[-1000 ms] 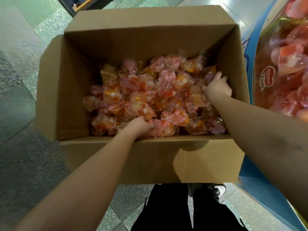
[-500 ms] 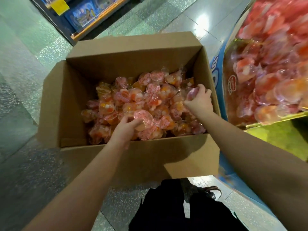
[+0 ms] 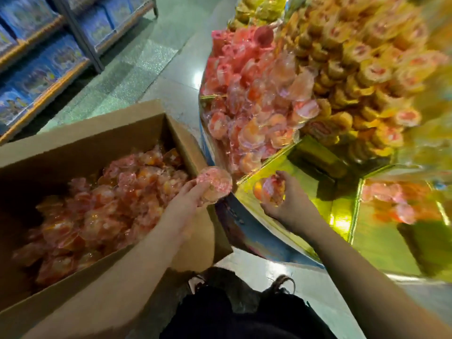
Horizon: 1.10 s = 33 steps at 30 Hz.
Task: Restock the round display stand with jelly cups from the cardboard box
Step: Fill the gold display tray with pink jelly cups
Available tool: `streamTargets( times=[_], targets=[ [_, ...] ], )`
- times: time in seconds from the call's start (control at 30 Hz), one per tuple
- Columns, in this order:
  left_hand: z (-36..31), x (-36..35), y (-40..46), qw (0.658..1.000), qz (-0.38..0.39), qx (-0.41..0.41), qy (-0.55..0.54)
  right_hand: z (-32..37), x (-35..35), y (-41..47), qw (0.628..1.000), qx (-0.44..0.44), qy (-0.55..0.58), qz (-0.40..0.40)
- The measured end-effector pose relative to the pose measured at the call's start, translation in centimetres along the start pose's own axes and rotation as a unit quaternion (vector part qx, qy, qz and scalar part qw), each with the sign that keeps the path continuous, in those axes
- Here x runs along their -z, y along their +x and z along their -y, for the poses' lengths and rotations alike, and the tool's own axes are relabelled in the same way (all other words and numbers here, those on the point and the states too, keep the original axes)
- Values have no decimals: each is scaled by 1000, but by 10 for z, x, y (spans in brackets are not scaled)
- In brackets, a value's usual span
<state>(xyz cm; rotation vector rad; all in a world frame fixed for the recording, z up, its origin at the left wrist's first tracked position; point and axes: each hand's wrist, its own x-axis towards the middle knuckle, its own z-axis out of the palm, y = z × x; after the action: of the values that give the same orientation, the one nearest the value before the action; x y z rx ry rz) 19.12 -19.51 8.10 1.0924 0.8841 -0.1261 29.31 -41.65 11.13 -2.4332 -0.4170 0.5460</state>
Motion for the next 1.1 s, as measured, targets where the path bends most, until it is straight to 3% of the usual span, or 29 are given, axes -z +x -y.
streamTargets(
  times=[0.27, 0.33, 0.7, 0.87, 1.1],
  targets=[
    [21, -184, -7, 986, 157, 35, -47, -126, 110, -51, 998, -14, 24, -63],
    [38, -228, -7, 985, 164, 42, -40, -166, 135, -62, 998, -26, 21, -59],
    [138, -429, -13, 981, 150, 121, 23, -370, 217, -75, 994, -93, -40, -37],
    [179, -474, 20, 986, 81, 139, 55, -416, 218, -46, 987, -101, -123, -10],
    [221, -497, 81, 986, -8, 157, 57, -456, 199, 2, 984, -96, -146, 41]
  ],
)
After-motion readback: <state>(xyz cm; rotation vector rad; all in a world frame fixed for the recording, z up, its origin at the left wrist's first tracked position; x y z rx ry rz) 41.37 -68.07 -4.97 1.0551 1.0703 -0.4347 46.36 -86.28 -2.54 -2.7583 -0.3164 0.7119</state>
